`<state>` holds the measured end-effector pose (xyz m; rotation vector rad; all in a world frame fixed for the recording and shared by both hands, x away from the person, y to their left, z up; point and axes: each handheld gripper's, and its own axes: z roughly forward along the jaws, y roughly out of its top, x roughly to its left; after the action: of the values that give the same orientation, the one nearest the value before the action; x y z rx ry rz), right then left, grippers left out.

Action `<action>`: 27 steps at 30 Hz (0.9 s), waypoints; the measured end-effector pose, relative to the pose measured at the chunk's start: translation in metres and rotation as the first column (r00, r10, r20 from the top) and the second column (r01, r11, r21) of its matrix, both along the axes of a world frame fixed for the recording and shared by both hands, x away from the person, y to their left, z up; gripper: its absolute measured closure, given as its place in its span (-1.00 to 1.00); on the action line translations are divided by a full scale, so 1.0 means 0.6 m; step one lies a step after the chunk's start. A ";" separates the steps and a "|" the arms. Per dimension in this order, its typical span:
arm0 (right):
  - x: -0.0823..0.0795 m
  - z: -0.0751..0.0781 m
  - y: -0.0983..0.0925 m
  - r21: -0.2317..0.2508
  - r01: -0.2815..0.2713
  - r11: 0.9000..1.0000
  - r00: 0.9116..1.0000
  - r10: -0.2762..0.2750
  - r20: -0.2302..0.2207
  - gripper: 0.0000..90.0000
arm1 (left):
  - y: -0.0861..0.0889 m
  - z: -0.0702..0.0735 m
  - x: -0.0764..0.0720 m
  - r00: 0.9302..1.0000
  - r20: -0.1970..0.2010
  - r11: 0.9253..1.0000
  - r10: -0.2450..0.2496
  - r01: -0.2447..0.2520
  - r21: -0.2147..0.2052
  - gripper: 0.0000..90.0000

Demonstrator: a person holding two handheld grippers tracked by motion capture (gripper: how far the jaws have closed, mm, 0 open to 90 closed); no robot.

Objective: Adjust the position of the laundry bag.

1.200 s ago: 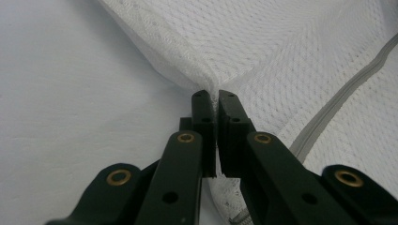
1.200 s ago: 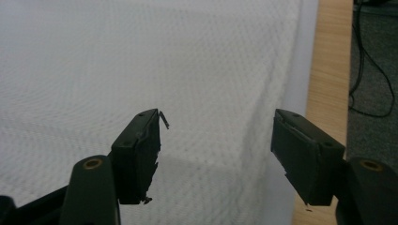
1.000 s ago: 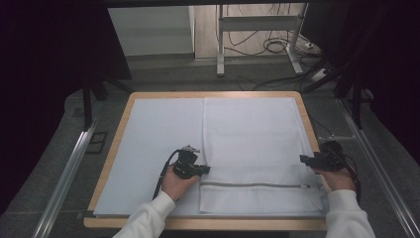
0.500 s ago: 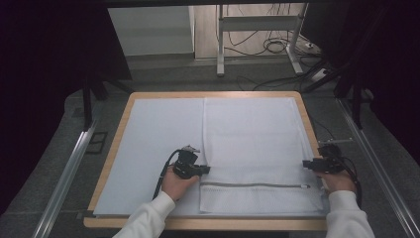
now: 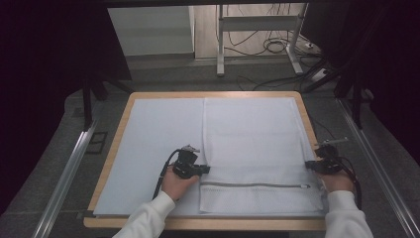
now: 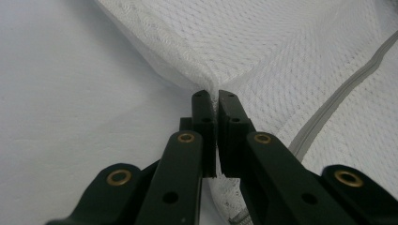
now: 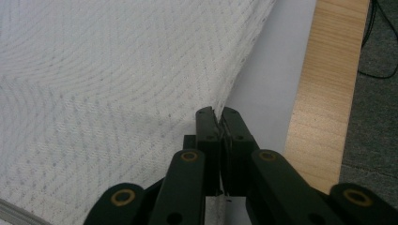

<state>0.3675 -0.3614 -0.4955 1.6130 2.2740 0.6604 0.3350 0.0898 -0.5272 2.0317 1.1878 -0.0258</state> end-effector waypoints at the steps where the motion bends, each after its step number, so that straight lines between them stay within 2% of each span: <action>1: 0.000 0.000 0.000 0.000 0.000 1.000 1.000 0.000 0.000 0.92 | 0.000 0.000 0.000 1.000 0.000 1.000 0.000 0.000 0.000 0.96; 12: 0.000 0.001 -0.002 0.021 0.002 1.000 1.000 -0.002 0.013 0.93 | 0.003 0.001 0.001 1.000 0.000 1.000 -0.008 0.008 0.004 0.97; 14: 0.000 0.002 -0.001 0.039 -0.001 0.999 1.000 0.001 0.017 0.93 | 0.003 0.001 0.001 1.000 -0.001 1.000 -0.007 0.007 0.004 0.97; 27: -0.001 0.002 0.001 0.042 -0.006 0.999 1.000 0.005 0.023 0.94 | 0.007 0.002 0.002 1.000 -0.002 1.000 0.004 -0.004 -0.003 0.97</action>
<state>0.3672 -0.3606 -0.4943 1.6102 2.2634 0.7287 0.3361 0.0939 -0.5257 2.0270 1.1921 -0.0277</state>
